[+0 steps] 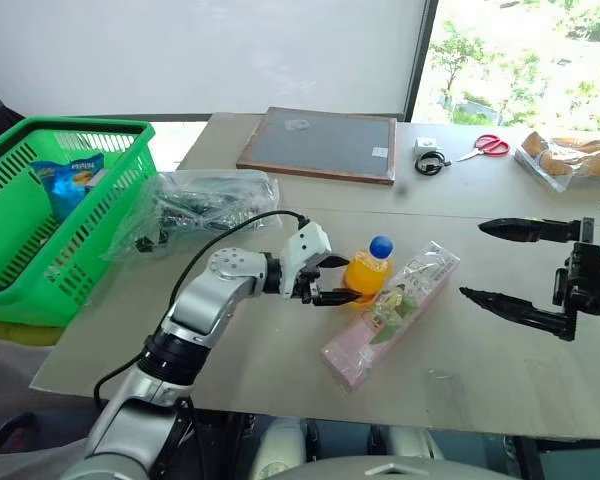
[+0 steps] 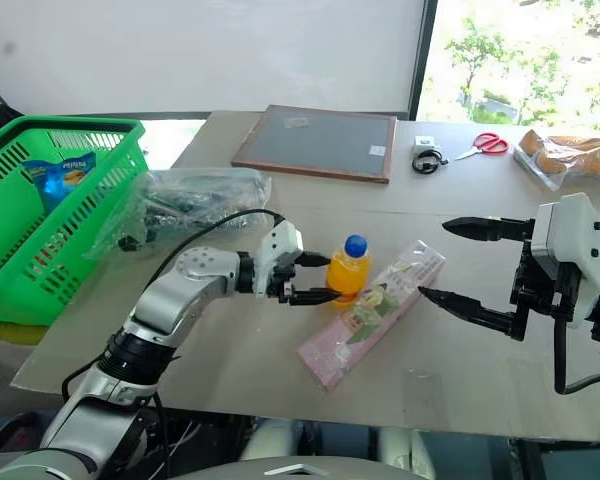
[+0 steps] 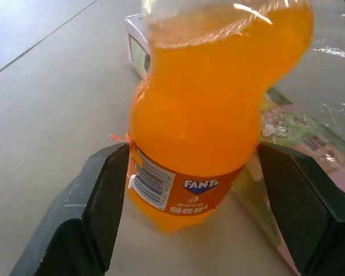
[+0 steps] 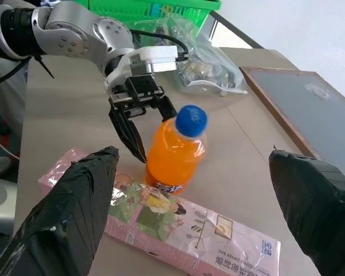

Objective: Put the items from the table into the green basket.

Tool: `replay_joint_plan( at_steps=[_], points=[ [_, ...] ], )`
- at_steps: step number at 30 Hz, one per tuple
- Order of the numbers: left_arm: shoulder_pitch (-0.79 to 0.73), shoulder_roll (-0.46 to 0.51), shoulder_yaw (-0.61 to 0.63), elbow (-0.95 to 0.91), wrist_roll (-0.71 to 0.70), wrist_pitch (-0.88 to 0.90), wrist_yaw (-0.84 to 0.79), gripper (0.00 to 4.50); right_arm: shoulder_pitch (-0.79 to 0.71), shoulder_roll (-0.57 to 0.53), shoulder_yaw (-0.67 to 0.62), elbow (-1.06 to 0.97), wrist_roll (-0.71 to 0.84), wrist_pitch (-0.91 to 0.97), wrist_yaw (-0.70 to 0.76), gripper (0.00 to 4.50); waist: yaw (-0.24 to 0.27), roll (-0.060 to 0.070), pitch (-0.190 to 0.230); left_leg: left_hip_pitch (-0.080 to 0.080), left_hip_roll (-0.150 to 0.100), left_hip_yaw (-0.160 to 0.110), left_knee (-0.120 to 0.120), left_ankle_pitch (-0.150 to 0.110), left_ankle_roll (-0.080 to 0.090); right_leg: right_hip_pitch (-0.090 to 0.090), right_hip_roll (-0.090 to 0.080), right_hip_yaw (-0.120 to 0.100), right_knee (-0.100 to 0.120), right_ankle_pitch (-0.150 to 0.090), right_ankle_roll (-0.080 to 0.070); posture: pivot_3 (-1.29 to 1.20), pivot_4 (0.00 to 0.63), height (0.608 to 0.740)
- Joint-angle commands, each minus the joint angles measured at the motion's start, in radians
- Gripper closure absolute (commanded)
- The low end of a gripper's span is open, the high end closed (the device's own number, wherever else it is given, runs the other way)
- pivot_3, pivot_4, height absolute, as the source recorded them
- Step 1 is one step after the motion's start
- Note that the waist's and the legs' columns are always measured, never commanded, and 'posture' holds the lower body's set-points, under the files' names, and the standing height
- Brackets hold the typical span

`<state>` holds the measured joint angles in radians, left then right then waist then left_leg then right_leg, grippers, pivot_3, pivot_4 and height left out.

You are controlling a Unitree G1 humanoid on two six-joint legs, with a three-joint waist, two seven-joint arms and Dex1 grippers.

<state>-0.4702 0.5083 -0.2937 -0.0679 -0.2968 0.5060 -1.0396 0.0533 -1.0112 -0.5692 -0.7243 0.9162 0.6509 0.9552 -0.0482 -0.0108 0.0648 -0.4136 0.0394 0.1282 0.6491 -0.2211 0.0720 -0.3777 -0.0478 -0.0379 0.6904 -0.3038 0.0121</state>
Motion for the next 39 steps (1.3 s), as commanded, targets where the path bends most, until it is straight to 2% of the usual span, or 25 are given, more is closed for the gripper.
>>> replay_joint_plan(
  at_steps=[1, 2, 7, 11, 14, 15, 16, 19, 24, 27, 29, 31, 33, 36, 39],
  points=[
    [-0.043, -0.029, 0.022, 0.015, -0.023, -0.005, -0.007, 0.33, -0.001, -0.012, -0.042, -0.016, 0.004, -0.009, -0.002, 0.0, -0.003, 0.0, 0.0, 0.0, 0.0, 0.0, 0.0, 0.0, 0.0, 0.0, 0.0, 0.0, 0.0, 0.0, 0.0, -0.19, 0.05, 0.74],
    [-0.052, -0.027, 0.018, 0.022, -0.011, -0.017, -0.011, 0.08, -0.002, -0.013, -0.043, -0.015, 0.005, -0.008, -0.002, 0.0, -0.005, 0.0, 0.0, 0.0, 0.0, 0.0, 0.0, 0.0, 0.0, 0.0, 0.0, 0.0, 0.0, 0.0, 0.0, -0.19, 0.05, 0.74],
    [-0.076, -0.032, -0.02, 0.065, 0.055, -0.072, -0.008, 0.08, -0.004, -0.014, -0.041, -0.012, 0.003, -0.01, -0.002, 0.0, -0.02, 0.0, 0.0, 0.0, 0.0, 0.0, 0.0, 0.0, 0.0, 0.0, 0.0, 0.0, 0.0, 0.0, 0.0, -0.18, 0.05, 0.74],
    [-0.118, -0.082, -0.046, 0.141, 0.102, -0.103, 0.022, 0.08, -0.008, -0.014, -0.033, -0.011, -0.001, -0.012, -0.002, 0.0, -0.021, 0.0, 0.0, 0.0, 0.0, 0.0, 0.0, 0.0, 0.0, 0.0, 0.0, 0.0, 0.0, 0.0, 0.0, -0.18, 0.049, 0.74],
    [-0.125, -0.093, -0.05, 0.159, 0.106, -0.117, 0.001, 0.74, -0.009, -0.014, -0.031, -0.015, -0.001, -0.012, -0.005, 0.0, -0.022, 0.0, 0.0, 0.0, 0.0, 0.0, 0.0, 0.0, 0.0, 0.0, 0.0, 0.0, 0.0, 0.0, 0.0, -0.19, 0.051, 0.74],
    [-0.124, -0.094, -0.044, 0.157, 0.101, -0.117, -0.001, 1.22, -0.007, -0.014, -0.033, -0.018, 0.0, -0.011, -0.006, 0.0, -0.023, 0.0, 0.0, 0.0, 0.0, 0.0, 0.0, 0.0, 0.0, 0.0, 0.0, 0.0, 0.0, 0.0, 0.0, -0.19, 0.052, 0.74],
    [-0.12, -0.093, -0.035, 0.153, 0.093, -0.122, -0.005, 1.47, -0.007, -0.014, -0.034, -0.02, 0.003, -0.009, -0.008, 0.0, -0.023, 0.0, 0.0, 0.0, 0.0, 0.0, 0.0, 0.0, 0.0, 0.0, 0.0, 0.0, 0.0, 0.0, 0.0, -0.19, 0.053, 0.74],
    [-0.104, -0.087, 0.004, 0.13, 0.061, -0.124, -0.01, 1.49, -0.013, -0.013, -0.03, -0.023, 0.009, -0.01, -0.011, 0.0, -0.023, 0.0, 0.0, 0.0, 0.0, 0.0, 0.0, 0.0, 0.0, 0.0, 0.0, 0.0, 0.0, 0.0, 0.0, -0.18, 0.051, 0.74],
    [-0.086, -0.06, 0.148, 0.032, -0.038, -0.033, 0.032, 1.49, -0.057, -0.009, 0.008, -0.013, 0.031, -0.015, -0.014, 0.0, -0.025, 0.0, 0.001, -0.001, 0.0, 0.0, 0.0, 0.0, 0.0, -0.001, 0.0, 0.0, 0.0, 0.0, 0.0, -0.14, 0.044, 0.74],
    [-0.08, 0.016, 0.319, -0.044, -0.088, 0.049, 0.125, 1.49, -0.175, 0.007, 0.138, 0.021, 0.043, -0.011, -0.021, 0.0, -0.032, 0.0, 0.001, -0.001, 0.001, 0.0, 0.0, 0.0, -0.001, -0.001, 0.0, 0.0, 0.0, 0.0, 0.0, -0.1, 0.035, 0.74],
    [-0.079, 0.042, 0.373, -0.068, -0.098, 0.072, 0.172, 1.49, -0.235, 0.018, 0.2, 0.041, 0.044, -0.005, -0.026, 0.0, -0.034, 0.0, 0.001, 0.0, 0.001, 0.0, 0.0, 0.002, -0.003, -0.001, 0.001, 0.0, 0.0, 0.0, 0.0, -0.07, 0.03, 0.74],
    [-0.135, 0.09, 0.48, -0.035, -0.093, 0.091, 0.26, 1.49, -0.38, 0.053, 0.319, 0.097, 0.045, 0.037, -0.053, 0.0, -0.027, -0.001, 0.001, 0.0, 0.001, 0.0, 0.0, 0.002, -0.003, -0.001, 0.001, 0.0, 0.0, 0.0, 0.0, -0.02, 0.024, 0.74],
    [-0.234, 0.182, 0.575, 0.053, -0.05, 0.082, 0.35, 1.49, -0.533, 0.089, 0.43, 0.157, 0.032, 0.085, -0.06, 0.0, -0.017, -0.003, 0.002, -0.001, 0.0, 0.0, 0.0, 0.002, -0.003, -0.002, 0.001, 0.0, 0.001, 0.0, 0.001, 0.03, 0.016, 0.74],
    [-0.359, 0.326, 0.606, 0.238, 0.048, 0.045, 0.452, 1.49, -0.676, 0.131, 0.492, 0.228, 0.054, 0.12, -0.033, 0.0, 0.001, -0.006, 0.002, -0.002, 0.0, -0.001, -0.001, 0.002, -0.004, -0.002, 0.001, -0.002, 0.002, 0.0, 0.0, 0.07, 0.013, 0.74],
    [-0.426, 0.483, 0.565, 0.447, 0.167, -0.061, 0.504, 1.49, -0.789, 0.191, 0.512, 0.287, 0.072, 0.123, -0.013, 0.0, 0.012, -0.006, 0.002, -0.003, 0.0, 0.001, -0.003, 0.002, -0.004, -0.004, 0.001, 0.0, -0.001, 0.0, 0.0, 0.12, 0.013, 0.74]
  ],
)
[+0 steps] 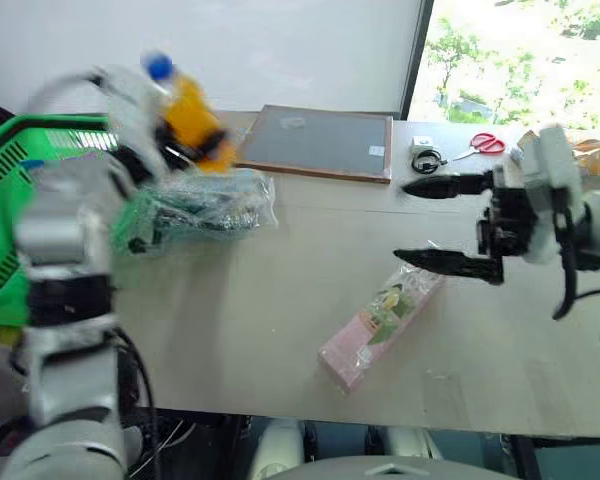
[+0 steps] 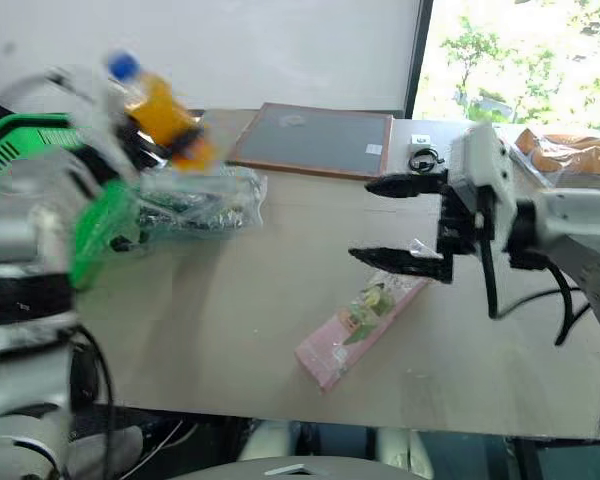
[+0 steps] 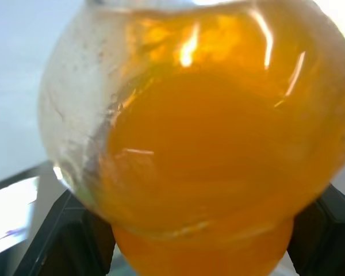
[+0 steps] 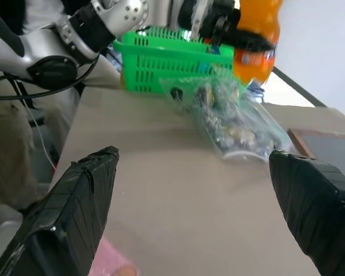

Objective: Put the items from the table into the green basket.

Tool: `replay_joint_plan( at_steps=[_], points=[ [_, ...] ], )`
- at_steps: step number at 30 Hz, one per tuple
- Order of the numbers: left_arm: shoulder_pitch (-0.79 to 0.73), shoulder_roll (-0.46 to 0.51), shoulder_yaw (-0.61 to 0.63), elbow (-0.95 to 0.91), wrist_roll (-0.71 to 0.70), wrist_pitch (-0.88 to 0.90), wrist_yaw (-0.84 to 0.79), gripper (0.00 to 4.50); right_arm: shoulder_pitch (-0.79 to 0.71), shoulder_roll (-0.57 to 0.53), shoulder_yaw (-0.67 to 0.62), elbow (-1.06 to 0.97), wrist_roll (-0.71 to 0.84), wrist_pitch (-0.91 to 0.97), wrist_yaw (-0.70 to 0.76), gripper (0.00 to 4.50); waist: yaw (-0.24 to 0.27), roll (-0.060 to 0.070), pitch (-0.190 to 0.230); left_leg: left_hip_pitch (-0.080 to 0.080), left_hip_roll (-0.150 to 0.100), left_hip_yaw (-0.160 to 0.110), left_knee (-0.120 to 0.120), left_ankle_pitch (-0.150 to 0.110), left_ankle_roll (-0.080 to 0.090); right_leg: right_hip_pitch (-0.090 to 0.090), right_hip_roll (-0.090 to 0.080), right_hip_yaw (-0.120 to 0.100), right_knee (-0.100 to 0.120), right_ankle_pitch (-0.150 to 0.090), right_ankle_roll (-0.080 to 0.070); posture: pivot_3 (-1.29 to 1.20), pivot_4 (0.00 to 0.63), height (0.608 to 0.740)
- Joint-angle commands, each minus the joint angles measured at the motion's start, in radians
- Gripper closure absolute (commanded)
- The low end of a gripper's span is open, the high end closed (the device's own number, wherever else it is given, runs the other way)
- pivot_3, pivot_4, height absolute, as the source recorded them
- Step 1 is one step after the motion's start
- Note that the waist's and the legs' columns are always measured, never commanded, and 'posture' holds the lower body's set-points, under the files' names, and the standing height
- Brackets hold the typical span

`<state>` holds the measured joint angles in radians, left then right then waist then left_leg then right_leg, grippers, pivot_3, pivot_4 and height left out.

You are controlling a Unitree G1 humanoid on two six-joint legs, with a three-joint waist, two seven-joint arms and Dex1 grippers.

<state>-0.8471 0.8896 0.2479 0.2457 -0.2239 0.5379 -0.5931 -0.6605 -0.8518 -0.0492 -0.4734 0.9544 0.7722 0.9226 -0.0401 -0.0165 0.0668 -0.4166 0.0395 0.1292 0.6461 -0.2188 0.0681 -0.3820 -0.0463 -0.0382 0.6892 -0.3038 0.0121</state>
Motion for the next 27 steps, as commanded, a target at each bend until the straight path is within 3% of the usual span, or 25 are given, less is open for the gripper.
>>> replay_joint_plan(
  at_steps=[1, 6, 10, 13, 14, 15, 19, 22, 25, 27],
  points=[
    [-0.056, 0.149, 0.008, 0.206, 0.135, -0.139, 0.082, 1.49, -0.106, 0.056, -0.011, 0.05, 0.043, 0.0, 0.021, 0.0, 0.01, 0.0, 0.0, 0.0, 0.0, 0.0, -0.002, 0.0, 0.0, 0.0, 0.0, 0.0, -0.002, 0.0, 0.0, 0.13, 0.017, 0.74],
    [-0.034, 0.242, -0.006, 0.441, 0.198, -0.26, 0.094, 1.49, -0.146, 0.107, -0.039, 0.061, 0.088, 0.022, 0.005, 0.0, 0.07, -0.003, -0.001, -0.002, -0.001, 0.001, -0.007, 0.0, 0.0, 0.0, -0.002, -0.003, -0.01, 0.0, 0.0, 0.15, 0.023, 0.74],
    [-0.007, 0.244, -0.023, 0.601, 0.221, -0.364, 0.075, 1.49, -0.112, 0.09, -0.027, 0.044, 0.051, 0.018, 0.012, 0.0, 0.1, -0.012, -0.006, -0.017, -0.001, -0.005, 0.001, 0.0, 0.0, -0.01, -0.003, -0.009, -0.008, 0.001, 0.001, 0.15, 0.025, 0.74],
    [0.022, 0.24, -0.04, 0.684, 0.233, -0.474, 0.026, 1.49, -0.094, 0.086, -0.02, 0.029, 0.014, 0.007, -0.004, 0.0, 0.109, -0.014, -0.008, -0.018, -0.001, -0.005, 0.002, -0.001, 0.001, -0.01, -0.004, -0.009, -0.009, 0.004, 0.002, 0.13, 0.02, 0.74],
    [0.03, 0.241, -0.045, 0.708, 0.238, -0.504, 0.018, 0.45, -0.091, 0.088, -0.02, 0.024, 0.005, 0.005, -0.01, 0.0, 0.109, -0.014, -0.008, -0.018, -0.001, -0.005, 0.002, -0.001, 0.002, -0.01, -0.005, -0.009, -0.009, 0.005, 0.002, 0.13, 0.02, 0.74],
    [0.033, 0.243, -0.048, 0.728, 0.242, -0.525, 0.017, 0.1, -0.089, 0.091, -0.022, 0.021, 0.0, 0.004, -0.016, 0.0, 0.109, -0.014, -0.008, -0.018, -0.001, -0.005, 0.002, -0.001, 0.002, -0.01, -0.006, -0.009, -0.009, 0.005, 0.002, 0.13, 0.02, 0.74],
    [0.028, 0.238, -0.027, 0.772, 0.226, -0.59, 0.036, 0.04, -0.069, 0.097, -0.021, -0.003, -0.031, 0.001, -0.04, 0.0, 0.103, -0.014, -0.009, -0.017, -0.001, -0.006, 0.0, -0.001, 0.002, -0.011, -0.007, -0.009, -0.009, 0.005, 0.001, 0.12, 0.02, 0.74],
    [-0.003, 0.213, -0.001, 0.713, 0.177, -0.612, 0.008, 0.04, -0.051, 0.095, -0.026, -0.014, -0.04, -0.002, -0.041, 0.0, 0.096, -0.014, -0.009, -0.017, -0.001, -0.006, -0.001, -0.001, 0.001, -0.012, -0.007, -0.009, -0.008, 0.005, 0.001, 0.12, 0.02, 0.74],
    [-0.009, 0.128, 0.051, 0.488, 0.021, -0.546, -0.115, 0.04, -0.025, 0.088, -0.045, -0.026, -0.032, 0.0, -0.044, 0.0, 0.096, -0.014, -0.009, -0.019, -0.001, -0.007, 0.001, -0.001, 0.001, -0.011, -0.007, -0.011, -0.009, 0.005, 0.001, 0.13, 0.012, 0.74],
    [0.073, 0.059, 0.033, 0.223, -0.114, -0.377, -0.192, 0.04, 0.003, 0.071, -0.062, -0.035, -0.035, -0.001, -0.039, 0.0, 0.094, -0.014, -0.01, -0.019, -0.001, -0.007, 0.001, -0.001, 0.001, -0.011, -0.007, -0.01, -0.008, 0.005, 0.001, 0.12, 0.009, 0.74]
  ],
)
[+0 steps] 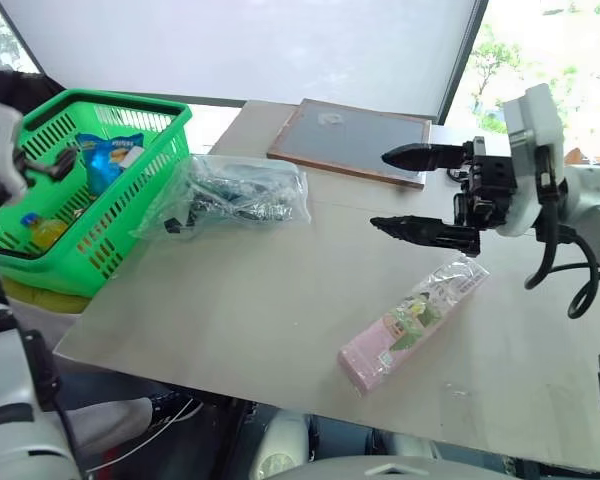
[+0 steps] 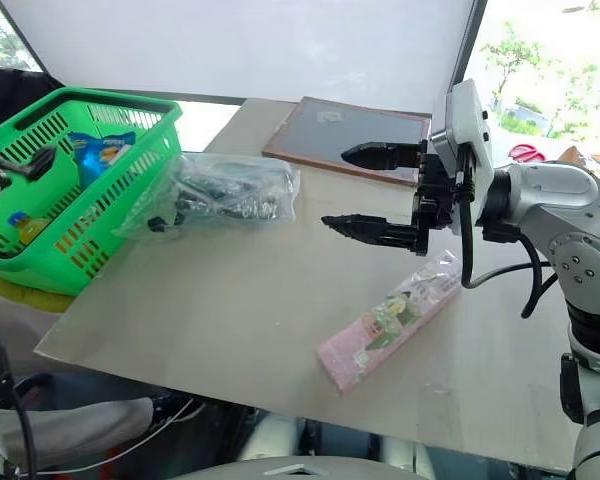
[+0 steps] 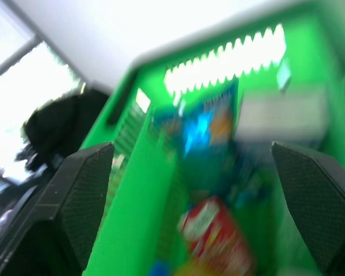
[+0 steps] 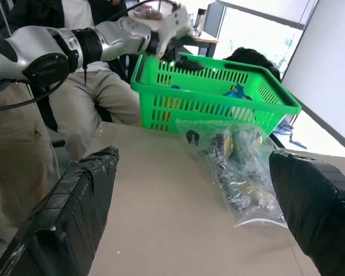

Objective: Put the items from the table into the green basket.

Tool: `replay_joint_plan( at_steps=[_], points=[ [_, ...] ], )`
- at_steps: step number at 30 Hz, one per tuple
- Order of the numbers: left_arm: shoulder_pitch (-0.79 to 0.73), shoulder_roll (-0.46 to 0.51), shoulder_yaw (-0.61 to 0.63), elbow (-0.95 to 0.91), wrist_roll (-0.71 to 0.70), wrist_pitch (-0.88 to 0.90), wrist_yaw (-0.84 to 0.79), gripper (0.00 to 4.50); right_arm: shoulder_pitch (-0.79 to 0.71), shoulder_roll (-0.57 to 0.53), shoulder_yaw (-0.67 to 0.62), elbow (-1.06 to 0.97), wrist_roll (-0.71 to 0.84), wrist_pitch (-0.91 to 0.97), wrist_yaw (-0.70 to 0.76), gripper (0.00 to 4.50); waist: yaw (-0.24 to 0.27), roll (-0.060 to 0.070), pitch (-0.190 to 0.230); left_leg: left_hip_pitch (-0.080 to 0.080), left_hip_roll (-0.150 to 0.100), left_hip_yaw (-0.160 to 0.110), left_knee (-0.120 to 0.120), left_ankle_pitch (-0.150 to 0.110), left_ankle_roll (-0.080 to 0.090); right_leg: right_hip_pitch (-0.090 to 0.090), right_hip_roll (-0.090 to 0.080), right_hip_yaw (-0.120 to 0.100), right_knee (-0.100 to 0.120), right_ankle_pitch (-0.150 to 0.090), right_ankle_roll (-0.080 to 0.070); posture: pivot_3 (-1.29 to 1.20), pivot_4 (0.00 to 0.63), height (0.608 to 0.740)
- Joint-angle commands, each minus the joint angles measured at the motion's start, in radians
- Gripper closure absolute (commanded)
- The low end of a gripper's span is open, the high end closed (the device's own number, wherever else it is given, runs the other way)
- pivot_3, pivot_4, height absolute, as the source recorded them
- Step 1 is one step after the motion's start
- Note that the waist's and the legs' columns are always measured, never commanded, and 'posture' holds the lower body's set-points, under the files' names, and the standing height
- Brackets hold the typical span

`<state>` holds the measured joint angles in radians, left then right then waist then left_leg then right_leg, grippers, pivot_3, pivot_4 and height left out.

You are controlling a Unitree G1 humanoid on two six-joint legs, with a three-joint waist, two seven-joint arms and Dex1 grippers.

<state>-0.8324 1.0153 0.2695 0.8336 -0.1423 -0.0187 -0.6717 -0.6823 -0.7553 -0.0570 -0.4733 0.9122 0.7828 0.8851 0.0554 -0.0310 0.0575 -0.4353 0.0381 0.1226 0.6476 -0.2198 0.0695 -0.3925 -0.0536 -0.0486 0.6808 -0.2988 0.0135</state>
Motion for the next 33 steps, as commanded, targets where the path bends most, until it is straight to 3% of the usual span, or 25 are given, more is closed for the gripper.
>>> replay_joint_plan(
  at_steps=[1, 3, 6, 7, 10, 14, 16, 21, 29, 33],
  points=[
    [0.107, -0.106, -0.007, -0.526, -0.286, 0.313, -0.128, 0.04, 0.044, -0.039, -0.066, -0.041, 0.005, -0.01, 0.0, 0.0, -0.004, 0.001, -0.002, 0.0, 0.0, 0.0, 0.001, 0.0, 0.0, 0.001, 0.0, 0.0, 0.0, 0.0, 0.0, 0.11, 0.01, 0.74],
    [0.218, -0.135, -0.065, -0.815, -0.429, 0.578, -0.122, 0.04, 0.111, -0.087, -0.104, -0.064, -0.001, -0.003, 0.008, 0.0, -0.009, 0.006, -0.005, 0.002, -0.001, 0.0, 0.002, -0.001, 0.002, 0.004, -0.001, 0.001, -0.001, 0.0, 0.001, 0.09, 0.012, 0.74],
    [0.312, -0.123, -0.124, -1.082, -0.517, 0.854, -0.043, 0.04, 0.216, -0.156, -0.162, -0.106, 0.001, -0.003, 0.035, 0.0, -0.031, 0.007, -0.005, 0.004, -0.001, 0.0, 0.003, -0.002, 0.003, 0.006, 0.0, 0.001, -0.001, 0.0, 0.001, 0.06, 0.023, 0.74],
    [0.311, -0.129, -0.131, -1.142, -0.616, 0.992, -0.023, 0.04, 0.264, -0.183, -0.195, -0.12, 0.005, 0.004, 0.042, 0.0, -0.042, 0.007, -0.004, 0.004, 0.0, 0.0, 0.003, -0.001, 0.003, 0.006, 0.001, 0.001, -0.001, 0.0, 0.001, 0.06, 0.027, 0.74],
    [0.257, -0.172, -0.191, -1.228, -0.832, 1.309, -0.01, 0.04, 0.458, -0.267, -0.345, -0.178, 0.026, 0.033, 0.109, 0.0, -0.048, 0.008, -0.003, 0.005, 0.002, -0.003, 0.003, 0.0, 0.0, 0.006, 0.006, 0.001, 0.002, 0.0, 0.0, 0.0, 0.043, 0.74],
    [0.131, -0.383, -0.182, -1.156, -0.91, 1.569, 0.145, 0.04, 0.665, -0.316, -0.529, -0.234, 0.025, 0.062, 0.154, 0.0, -0.043, 0.015, 0.001, 0.018, 0.001, -0.005, 0.003, -0.002, 0.004, 0.021, 0.007, 0.0, 0.0, -0.001, 0.001, -0.07, 0.057, 0.74],
    [0.09, -0.455, -0.202, -1.137, -0.897, 1.624, 0.182, 0.04, 0.722, -0.313, -0.585, -0.257, 0.02, 0.066, 0.145, 0.0, -0.057, 0.015, 0.001, 0.023, 0.001, -0.005, 0.002, -0.002, 0.004, 0.025, 0.007, 0.001, -0.001, -0.001, 0.001, -0.1, 0.062, 0.74],
    [0.026, -0.506, -0.369, -1.115, -0.832, 1.633, 0.193, 0.04, 0.807, -0.297, -0.667, -0.313, 0.051, 0.085, 0.11, 0.0, -0.095, 0.015, 0.003, 0.023, 0.001, -0.004, 0.002, -0.001, 0.001, 0.025, 0.008, 0.003, -0.001, -0.001, 0.001, -0.14, 0.074, 0.74],
    [-0.097, -0.606, -0.654, -0.92, -0.638, 1.527, 0.161, 0.04, 0.892, -0.28, -0.733, -0.363, 0.087, 0.091, 0.066, 0.0, -0.097, 0.017, 0.01, 0.022, 0.001, -0.004, 0.001, -0.002, 0.004, 0.024, 0.007, 0.004, -0.003, -0.001, 0.0, -0.18, 0.099, 0.74],
    [-0.144, -0.691, -0.739, -0.801, -0.583, 1.489, 0.105, 0.04, 0.943, -0.27, -0.801, -0.393, 0.135, 0.099, 0.071, 0.0, -0.097, 0.019, 0.019, 0.021, 0.001, -0.004, 0.001, -0.002, 0.004, 0.022, 0.007, 0.005, -0.003, -0.001, 0.0, -0.22, 0.11, 0.74]
  ],
)
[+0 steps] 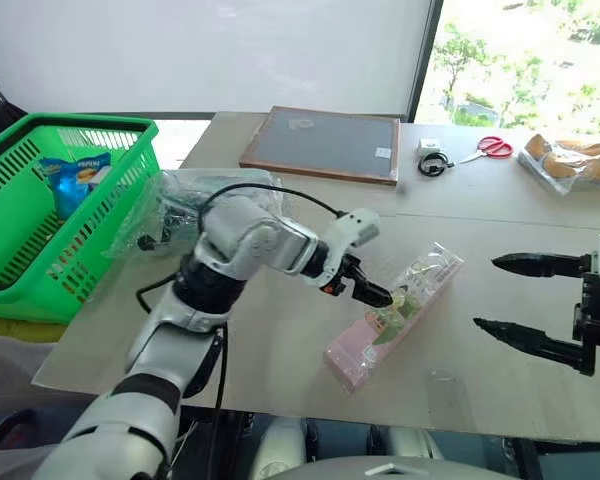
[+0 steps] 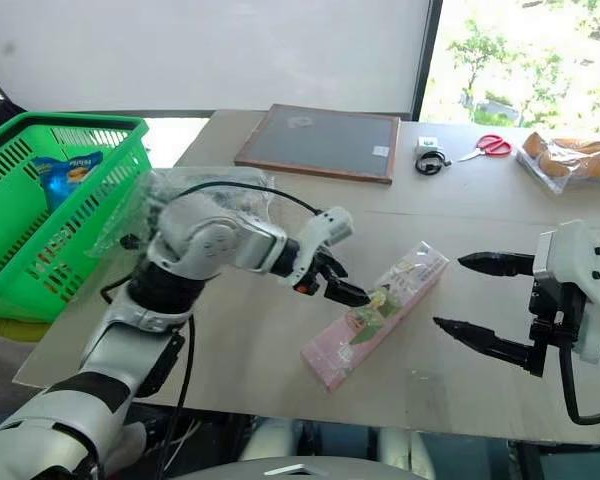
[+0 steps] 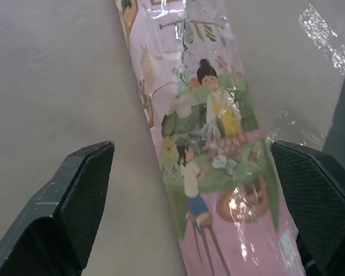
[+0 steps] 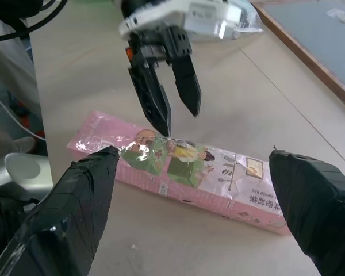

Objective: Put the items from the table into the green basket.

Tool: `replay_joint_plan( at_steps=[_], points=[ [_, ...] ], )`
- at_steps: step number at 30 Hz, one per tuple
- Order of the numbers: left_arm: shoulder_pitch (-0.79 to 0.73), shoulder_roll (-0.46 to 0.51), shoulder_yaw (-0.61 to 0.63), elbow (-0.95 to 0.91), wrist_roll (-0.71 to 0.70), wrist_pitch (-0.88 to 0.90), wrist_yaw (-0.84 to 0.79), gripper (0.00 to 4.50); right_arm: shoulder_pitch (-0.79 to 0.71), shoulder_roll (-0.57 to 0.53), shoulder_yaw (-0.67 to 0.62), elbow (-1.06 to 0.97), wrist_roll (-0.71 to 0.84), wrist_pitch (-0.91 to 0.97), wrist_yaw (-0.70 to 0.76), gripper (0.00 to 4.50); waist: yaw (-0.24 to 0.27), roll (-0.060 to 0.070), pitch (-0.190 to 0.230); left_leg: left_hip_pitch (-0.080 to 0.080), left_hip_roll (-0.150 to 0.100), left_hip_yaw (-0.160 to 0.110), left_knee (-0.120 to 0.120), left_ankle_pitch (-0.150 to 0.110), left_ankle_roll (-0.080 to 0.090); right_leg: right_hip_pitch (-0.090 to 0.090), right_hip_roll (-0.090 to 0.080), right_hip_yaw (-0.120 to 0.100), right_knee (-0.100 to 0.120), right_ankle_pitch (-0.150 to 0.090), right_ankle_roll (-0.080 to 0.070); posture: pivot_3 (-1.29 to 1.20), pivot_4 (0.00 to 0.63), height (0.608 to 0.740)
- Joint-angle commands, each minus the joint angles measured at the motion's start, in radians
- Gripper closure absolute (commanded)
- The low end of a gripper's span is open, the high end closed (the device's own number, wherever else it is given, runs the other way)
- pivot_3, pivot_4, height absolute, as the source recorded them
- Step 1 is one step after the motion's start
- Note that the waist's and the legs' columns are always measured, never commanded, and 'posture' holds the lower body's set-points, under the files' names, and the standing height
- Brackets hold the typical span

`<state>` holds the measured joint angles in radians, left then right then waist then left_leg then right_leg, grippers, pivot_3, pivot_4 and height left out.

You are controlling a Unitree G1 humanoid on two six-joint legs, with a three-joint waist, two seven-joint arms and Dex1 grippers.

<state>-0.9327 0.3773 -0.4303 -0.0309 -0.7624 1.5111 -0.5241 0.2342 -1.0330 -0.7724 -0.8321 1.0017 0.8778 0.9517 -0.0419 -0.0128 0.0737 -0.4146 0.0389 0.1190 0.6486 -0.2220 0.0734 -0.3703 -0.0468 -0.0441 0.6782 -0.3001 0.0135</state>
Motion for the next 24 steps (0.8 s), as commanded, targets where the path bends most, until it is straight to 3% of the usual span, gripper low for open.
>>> replay_joint_plan(
  at_steps=[1, 7, 17, 20, 24],
  points=[
    [-0.053, -0.075, -0.044, 0.086, 0.04, -0.036, -0.056, 0.04, 0.046, 0.011, -0.109, -0.042, 0.047, 0.003, 0.013, 0.0, 0.001, 0.001, 0.006, 0.0, 0.0, 0.0, 0.0, 0.0, 0.0, 0.0, 0.0, 0.0, 0.0, 0.0, 0.0, -0.23, 0.111, 0.74],
    [-0.088, -0.141, -0.063, 0.148, 0.058, -0.006, -0.105, 0.04, 0.211, 0.014, -0.245, -0.041, -0.05, -0.007, 0.116, 0.0, -0.007, 0.002, 0.013, -0.002, 0.0, 0.002, -0.001, 0.0, 0.0, -0.003, 0.0, 0.002, -0.001, 0.0, 0.0, -0.26, 0.114, 0.74],
    [-0.039, -0.198, -0.321, 0.221, 0.258, -0.188, -0.154, 0.04, 0.253, -0.013, -0.322, 0.037, -0.103, -0.046, 0.233, 0.0, -0.016, -0.001, 0.016, -0.001, -0.001, 0.002, -0.002, -0.001, 0.001, -0.002, -0.002, 0.002, -0.002, -0.002, -0.002, -0.27, 0.121, 0.74],
    [-0.021, -0.195, -0.358, 0.237, 0.308, -0.239, -0.179, 0.8, 0.24, -0.021, -0.295, 0.04, -0.11, -0.059, 0.236, 0.0, -0.01, 0.0, 0.016, 0.0, -0.001, 0.001, -0.002, -0.001, 0.001, 0.0, -0.002, 0.001, -0.004, -0.002, -0.003, -0.27, 0.123, 0.74],
    [-0.027, -0.136, -0.365, 0.165, 0.336, -0.292, -0.259, 2.45, 0.216, -0.024, -0.265, 0.038, -0.107, -0.071, 0.232, 0.0, -0.011, 0.0, 0.015, 0.0, -0.001, 0.002, -0.002, -0.002, 0.002, 0.0, -0.004, 0.001, -0.006, -0.002, -0.003, -0.26, 0.117, 0.74]
  ],
)
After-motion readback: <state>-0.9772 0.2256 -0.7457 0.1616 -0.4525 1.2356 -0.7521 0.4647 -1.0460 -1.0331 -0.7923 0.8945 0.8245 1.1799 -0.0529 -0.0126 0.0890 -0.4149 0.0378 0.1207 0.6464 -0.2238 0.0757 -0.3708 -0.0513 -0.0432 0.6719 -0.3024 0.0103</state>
